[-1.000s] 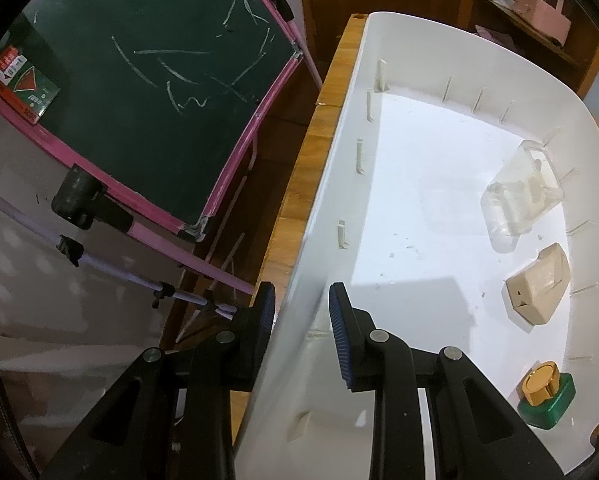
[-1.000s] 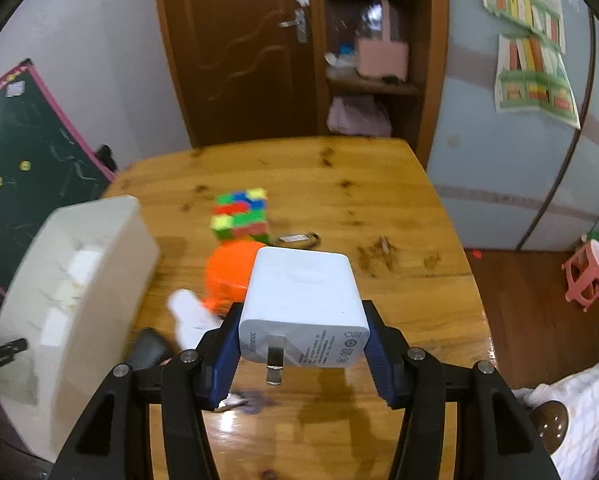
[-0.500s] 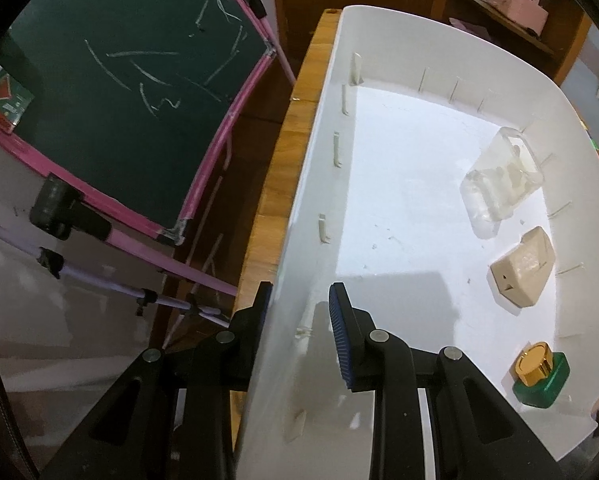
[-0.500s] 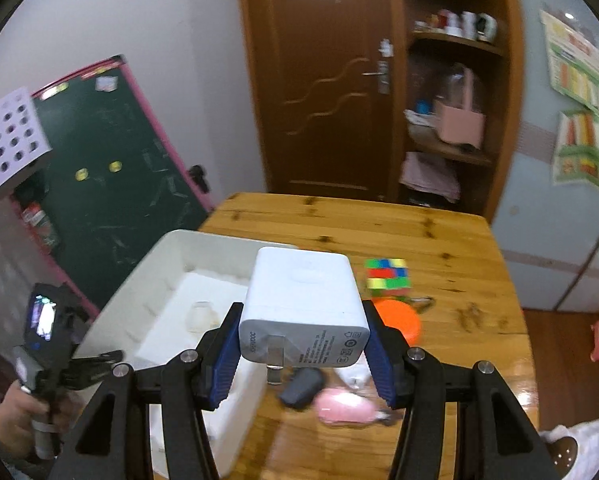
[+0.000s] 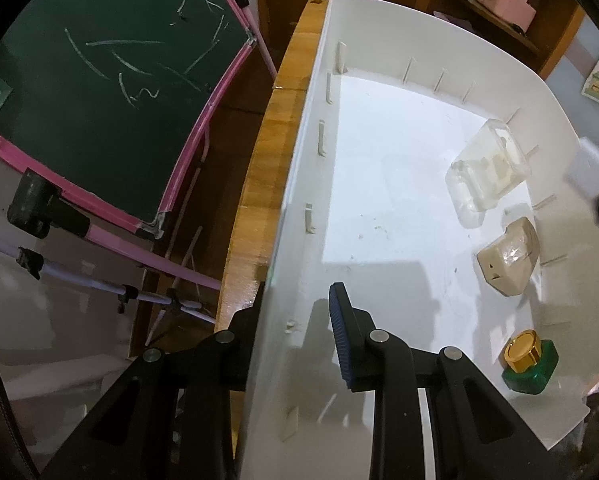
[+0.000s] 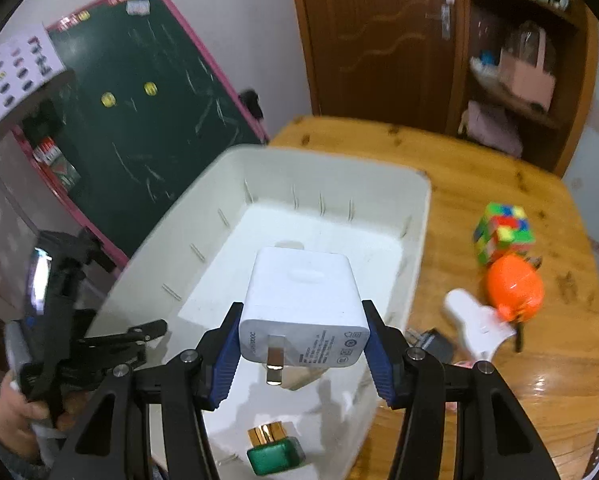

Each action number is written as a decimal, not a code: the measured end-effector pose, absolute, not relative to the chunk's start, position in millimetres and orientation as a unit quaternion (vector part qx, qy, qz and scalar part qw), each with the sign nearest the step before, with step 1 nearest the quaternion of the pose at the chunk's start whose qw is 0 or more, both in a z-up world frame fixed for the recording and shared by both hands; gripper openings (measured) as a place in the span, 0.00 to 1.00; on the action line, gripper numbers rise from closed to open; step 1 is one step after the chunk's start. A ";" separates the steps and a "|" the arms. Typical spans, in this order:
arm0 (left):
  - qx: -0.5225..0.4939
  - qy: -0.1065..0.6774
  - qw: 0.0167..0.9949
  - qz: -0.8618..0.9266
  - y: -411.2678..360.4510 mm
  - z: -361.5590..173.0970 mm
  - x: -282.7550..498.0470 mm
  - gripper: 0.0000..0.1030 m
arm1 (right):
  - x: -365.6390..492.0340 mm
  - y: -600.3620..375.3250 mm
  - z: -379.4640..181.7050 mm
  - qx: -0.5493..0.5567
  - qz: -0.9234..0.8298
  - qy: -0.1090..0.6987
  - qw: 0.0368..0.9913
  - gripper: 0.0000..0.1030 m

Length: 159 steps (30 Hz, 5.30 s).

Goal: Organize rigid objects
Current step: 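Carry the white charger into the white bin and release it, then move the right gripper back toward the Rubik's cube, then grasp the Rubik's cube with the right gripper and lift it, then carry the Rubik's cube into the white bin and release it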

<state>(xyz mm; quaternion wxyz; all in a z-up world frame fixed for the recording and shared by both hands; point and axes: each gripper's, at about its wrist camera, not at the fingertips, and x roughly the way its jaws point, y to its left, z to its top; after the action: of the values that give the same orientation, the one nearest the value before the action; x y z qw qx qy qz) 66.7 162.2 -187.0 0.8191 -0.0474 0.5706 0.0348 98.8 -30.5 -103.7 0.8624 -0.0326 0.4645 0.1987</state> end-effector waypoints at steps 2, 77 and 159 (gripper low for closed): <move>-0.054 0.575 0.816 0.027 163.1 -187.6 68.0 0.30 | 106.3 -27.0 -113.8 -0.035 0.188 0.480 0.856 0.55; -0.088 0.620 0.779 0.024 156.4 -193.3 82.2 0.30 | 161.6 -170.1 -51.0 -0.012 0.068 0.370 0.927 0.59; -0.072 0.612 0.787 0.035 153.4 -189.7 82.4 0.30 | 89.4 -49.8 -22.2 -0.054 0.200 0.371 0.905 0.54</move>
<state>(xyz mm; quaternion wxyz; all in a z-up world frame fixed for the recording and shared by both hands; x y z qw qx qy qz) 82.4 153.4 -189.7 0.7870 -0.0718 0.6117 0.0351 89.4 -49.8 -22.2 0.9052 -0.0540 0.3710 0.2002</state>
